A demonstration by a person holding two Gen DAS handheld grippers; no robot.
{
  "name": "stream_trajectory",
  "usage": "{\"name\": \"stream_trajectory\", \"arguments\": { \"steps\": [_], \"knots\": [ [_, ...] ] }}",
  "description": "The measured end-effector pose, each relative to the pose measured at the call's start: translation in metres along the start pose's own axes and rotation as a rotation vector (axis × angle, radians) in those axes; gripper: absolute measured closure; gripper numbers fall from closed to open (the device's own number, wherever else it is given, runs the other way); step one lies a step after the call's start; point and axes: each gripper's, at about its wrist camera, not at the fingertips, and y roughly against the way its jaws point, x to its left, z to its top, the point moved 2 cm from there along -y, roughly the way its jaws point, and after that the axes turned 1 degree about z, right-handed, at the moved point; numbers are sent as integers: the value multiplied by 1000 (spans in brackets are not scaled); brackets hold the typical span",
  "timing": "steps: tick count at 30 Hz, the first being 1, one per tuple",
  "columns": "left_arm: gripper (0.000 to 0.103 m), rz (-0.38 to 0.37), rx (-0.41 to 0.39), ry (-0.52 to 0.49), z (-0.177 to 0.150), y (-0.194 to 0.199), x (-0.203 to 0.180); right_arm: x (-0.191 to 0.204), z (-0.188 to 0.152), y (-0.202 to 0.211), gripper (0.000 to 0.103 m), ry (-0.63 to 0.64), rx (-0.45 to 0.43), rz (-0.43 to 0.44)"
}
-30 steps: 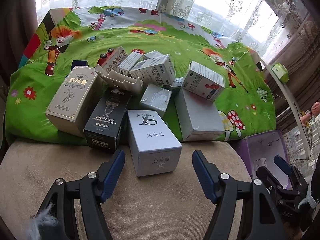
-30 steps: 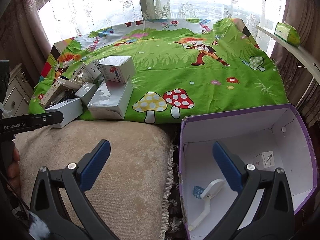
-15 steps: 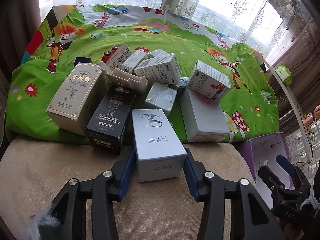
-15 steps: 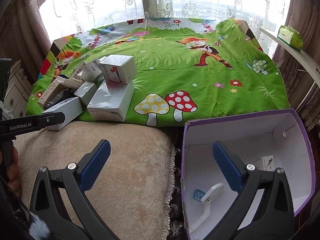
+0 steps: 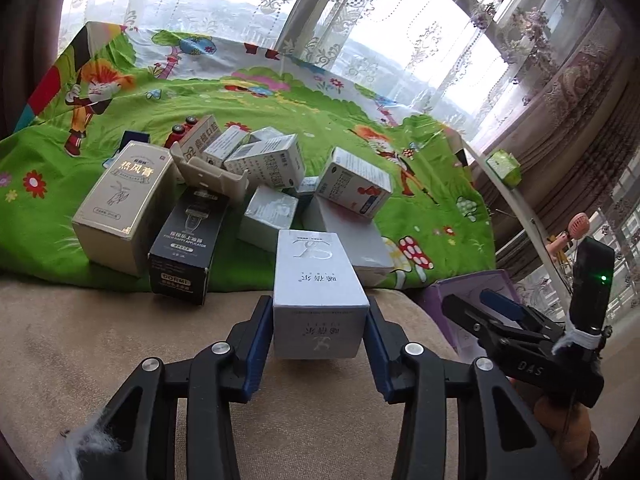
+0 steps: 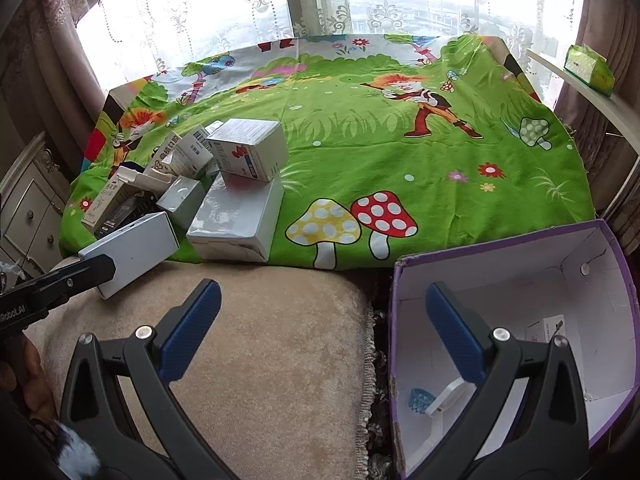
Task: Organize rigid objects
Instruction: 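Grasp a white box with the left gripper while the right gripper grasps a white medicine box, then carry both boxes to the purple box and open both grippers inside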
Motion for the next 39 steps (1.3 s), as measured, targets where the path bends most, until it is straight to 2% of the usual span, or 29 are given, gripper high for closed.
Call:
{"name": "stream_trajectory", "arguments": {
  "steps": [6,11,17,28,39],
  "knots": [
    [59,-69,-82,3,7,12,-3,9,17,-7,0,-27,-20,11],
    [59,-78,-151,18,17,20,6,25,33,-16,0,-19,-34,12],
    [59,-52,-226,2,30,29,10,46,57,-30,0,-26,-67,-2],
    [59,-45,-281,19,50,32,28,74,91,-70,0,-81,-59,-47],
    [59,-46,-274,54,49,26,40,78,103,-95,0,-92,-38,-150]
  ]
}}
